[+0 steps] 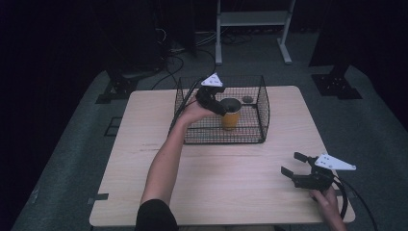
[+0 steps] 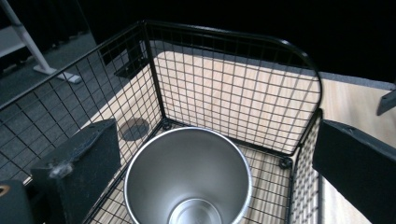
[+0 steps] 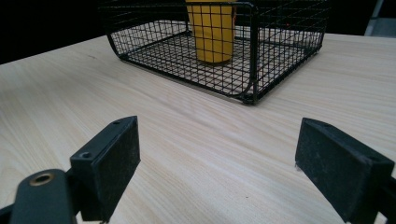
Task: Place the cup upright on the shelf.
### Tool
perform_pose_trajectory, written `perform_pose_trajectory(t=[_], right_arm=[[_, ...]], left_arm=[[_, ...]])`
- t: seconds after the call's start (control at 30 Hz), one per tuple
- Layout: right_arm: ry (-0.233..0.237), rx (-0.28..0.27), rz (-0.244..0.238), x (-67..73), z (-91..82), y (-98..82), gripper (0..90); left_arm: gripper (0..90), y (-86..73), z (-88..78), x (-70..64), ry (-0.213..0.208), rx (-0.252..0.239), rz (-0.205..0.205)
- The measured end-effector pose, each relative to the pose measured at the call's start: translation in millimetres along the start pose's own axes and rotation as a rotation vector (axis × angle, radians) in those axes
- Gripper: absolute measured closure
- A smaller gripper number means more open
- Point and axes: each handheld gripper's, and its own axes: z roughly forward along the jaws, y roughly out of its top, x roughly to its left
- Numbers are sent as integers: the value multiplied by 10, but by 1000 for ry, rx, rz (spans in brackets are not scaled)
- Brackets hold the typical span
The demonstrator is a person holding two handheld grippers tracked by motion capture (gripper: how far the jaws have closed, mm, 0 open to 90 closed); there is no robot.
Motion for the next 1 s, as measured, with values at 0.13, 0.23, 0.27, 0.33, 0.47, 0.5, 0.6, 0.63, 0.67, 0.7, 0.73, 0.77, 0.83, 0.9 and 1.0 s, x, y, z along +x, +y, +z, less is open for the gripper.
perform_pose_trajectory(t=[0.13,0.23,0.27,0.33,0.47,0.5,0.6,0.63,0.67,0.7,0.73,0.77,0.83,0.9,1.0], right_arm=[[1,2,-2,0,2,1,129],[0,5,-5,2,5,2,129],[-1,6,-5,3,6,2,129],[0,8,-8,5,7,3,129],[-1,8,-5,3,7,3,129],[-2,9,-6,3,7,3,129],[-3,10,-7,5,8,3,129],[-3,10,-7,6,8,4,129],[-4,10,-6,6,9,4,129],[-4,10,-6,6,9,4,129],[-5,11,-7,7,9,4,129],[-5,11,-7,8,9,4,129],[-6,12,-8,10,10,4,129],[-6,12,-10,11,11,4,129],[-8,14,-10,11,13,5,129]], left_arm=[[6,-3,-122,-63,28,1,14],[6,-27,-216,-111,29,-10,21],[6,-33,-246,-126,28,-9,25],[6,-47,-299,-147,27,-18,23],[6,-76,-376,-180,24,-30,20],[6,-89,-409,-196,20,-37,17],[6,-108,-448,-226,11,-44,8],[6,-115,-462,-243,11,-45,11],[6,-121,-477,-259,11,-45,13],[6,-126,-499,-279,12,-42,17],[6,-129,-511,-291,11,-42,17],[6,-134,-527,-308,10,-45,17],[6,-140,-561,-348,7,-47,22],[6,-142,-597,-404,6,-50,32],[6,-143,-635,-484,-3,-50,49]])
